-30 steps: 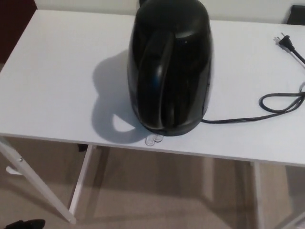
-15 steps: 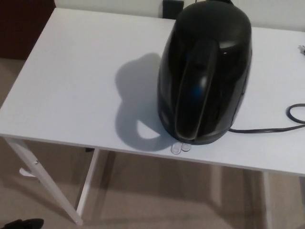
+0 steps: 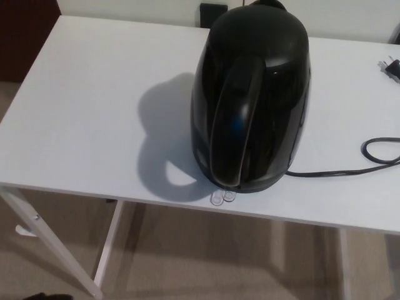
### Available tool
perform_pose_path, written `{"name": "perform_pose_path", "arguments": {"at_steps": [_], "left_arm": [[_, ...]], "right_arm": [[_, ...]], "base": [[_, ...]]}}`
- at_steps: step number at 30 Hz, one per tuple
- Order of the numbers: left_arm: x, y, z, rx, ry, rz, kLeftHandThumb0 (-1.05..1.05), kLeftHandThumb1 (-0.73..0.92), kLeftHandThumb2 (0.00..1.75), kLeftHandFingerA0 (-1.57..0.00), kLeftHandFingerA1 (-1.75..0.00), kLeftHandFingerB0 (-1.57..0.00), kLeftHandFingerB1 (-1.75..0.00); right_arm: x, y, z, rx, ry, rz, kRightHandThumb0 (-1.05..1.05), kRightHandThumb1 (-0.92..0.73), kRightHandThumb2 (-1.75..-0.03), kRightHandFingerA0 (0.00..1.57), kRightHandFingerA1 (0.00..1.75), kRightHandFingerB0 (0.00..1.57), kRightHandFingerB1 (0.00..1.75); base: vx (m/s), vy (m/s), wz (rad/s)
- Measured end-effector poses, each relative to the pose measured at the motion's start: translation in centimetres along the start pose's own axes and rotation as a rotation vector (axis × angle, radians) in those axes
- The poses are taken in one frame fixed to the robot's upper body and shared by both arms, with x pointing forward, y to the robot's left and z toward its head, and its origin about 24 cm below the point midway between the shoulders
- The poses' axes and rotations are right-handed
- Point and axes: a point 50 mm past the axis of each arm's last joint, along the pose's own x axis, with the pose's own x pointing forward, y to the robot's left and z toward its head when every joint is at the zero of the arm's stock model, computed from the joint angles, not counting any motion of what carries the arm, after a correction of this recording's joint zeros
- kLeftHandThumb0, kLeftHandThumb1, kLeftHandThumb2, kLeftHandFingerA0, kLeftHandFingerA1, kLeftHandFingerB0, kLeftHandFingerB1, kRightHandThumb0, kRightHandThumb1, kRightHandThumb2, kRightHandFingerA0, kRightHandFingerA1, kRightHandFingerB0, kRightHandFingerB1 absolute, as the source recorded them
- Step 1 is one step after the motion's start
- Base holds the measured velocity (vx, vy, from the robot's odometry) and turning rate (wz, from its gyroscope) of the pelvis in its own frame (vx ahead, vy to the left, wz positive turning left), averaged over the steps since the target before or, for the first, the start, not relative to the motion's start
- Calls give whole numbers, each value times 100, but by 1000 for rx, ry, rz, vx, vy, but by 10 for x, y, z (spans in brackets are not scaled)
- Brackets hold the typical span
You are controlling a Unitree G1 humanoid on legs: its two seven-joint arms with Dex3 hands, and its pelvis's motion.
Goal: The robot walk towards a table in front and click the button on the base of the boilling pot using its left middle finger
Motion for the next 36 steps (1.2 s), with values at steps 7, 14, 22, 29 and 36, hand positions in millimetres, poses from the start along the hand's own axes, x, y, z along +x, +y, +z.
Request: {"name": "perform_pose_path", "arguments": {"at_steps": [7, 14, 22, 29, 36], "left_arm": [[-7, -30, 19, 231, -112, -105, -65, 52, 81, -28, -45, -22, -41], [-24, -57, 60, 400, -330, -185, -58, 62, 59, -34, -33, -29, -31], [-47, -74, 111, 598, -596, -181, -66, 68, 62, -31, -31, -33, -31], [-55, -78, 136, 739, -727, -133, -78, 61, 95, -27, -44, -32, -46], [-58, -83, 160, 875, -852, -83, -72, 73, 64, -38, -34, -38, -33]], "right_arm": [[-1, 1, -3, 4, 10, 4, -36, -66, -60, 63, 44, 34, 33], [0, 1, -5, 10, 22, 7, -36, -66, -59, 62, 45, 35, 33], [1, 0, -4, 13, 24, 6, -35, -66, -60, 67, 46, 36, 35], [2, 0, -4, 16, 21, 6, -48, -53, -81, 59, 58, 30, 46], [2, 0, -3, 16, 19, 7, -44, -63, -59, 64, 46, 35, 33]], "base": [[0, 0, 0], [0, 0, 0], [0, 0, 0], [0, 0, 0], [0, 0, 0]]}}
